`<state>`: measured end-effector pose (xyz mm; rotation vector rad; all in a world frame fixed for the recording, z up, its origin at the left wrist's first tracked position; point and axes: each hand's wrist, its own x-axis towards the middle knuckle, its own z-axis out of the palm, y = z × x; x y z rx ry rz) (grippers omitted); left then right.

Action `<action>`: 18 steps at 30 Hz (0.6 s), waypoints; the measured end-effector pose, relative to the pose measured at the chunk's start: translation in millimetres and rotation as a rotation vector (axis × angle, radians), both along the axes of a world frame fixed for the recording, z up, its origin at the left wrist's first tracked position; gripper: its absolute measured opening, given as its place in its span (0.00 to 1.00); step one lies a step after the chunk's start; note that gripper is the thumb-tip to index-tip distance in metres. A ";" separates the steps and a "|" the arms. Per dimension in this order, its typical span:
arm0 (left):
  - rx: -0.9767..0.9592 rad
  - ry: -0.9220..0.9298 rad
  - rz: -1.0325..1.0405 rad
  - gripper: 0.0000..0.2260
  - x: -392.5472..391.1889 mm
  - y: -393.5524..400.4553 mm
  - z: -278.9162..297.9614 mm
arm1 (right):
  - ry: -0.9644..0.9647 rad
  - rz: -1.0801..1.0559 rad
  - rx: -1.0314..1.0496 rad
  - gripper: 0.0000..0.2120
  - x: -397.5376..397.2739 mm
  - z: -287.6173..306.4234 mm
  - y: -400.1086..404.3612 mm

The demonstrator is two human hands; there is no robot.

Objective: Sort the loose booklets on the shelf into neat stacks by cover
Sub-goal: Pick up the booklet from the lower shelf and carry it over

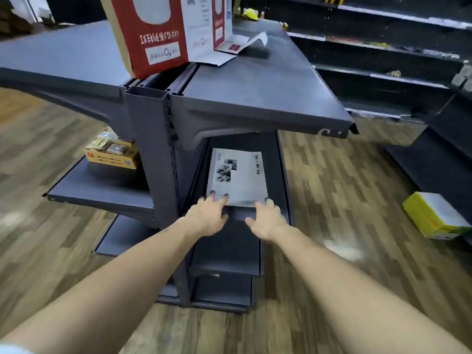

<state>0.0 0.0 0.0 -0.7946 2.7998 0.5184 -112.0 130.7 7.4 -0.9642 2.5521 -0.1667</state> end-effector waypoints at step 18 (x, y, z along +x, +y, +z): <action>-0.034 0.074 0.340 0.26 -75.1 -26.6 -54.9 | 0.028 -0.104 -0.157 0.33 -60.2 -54.0 -47.2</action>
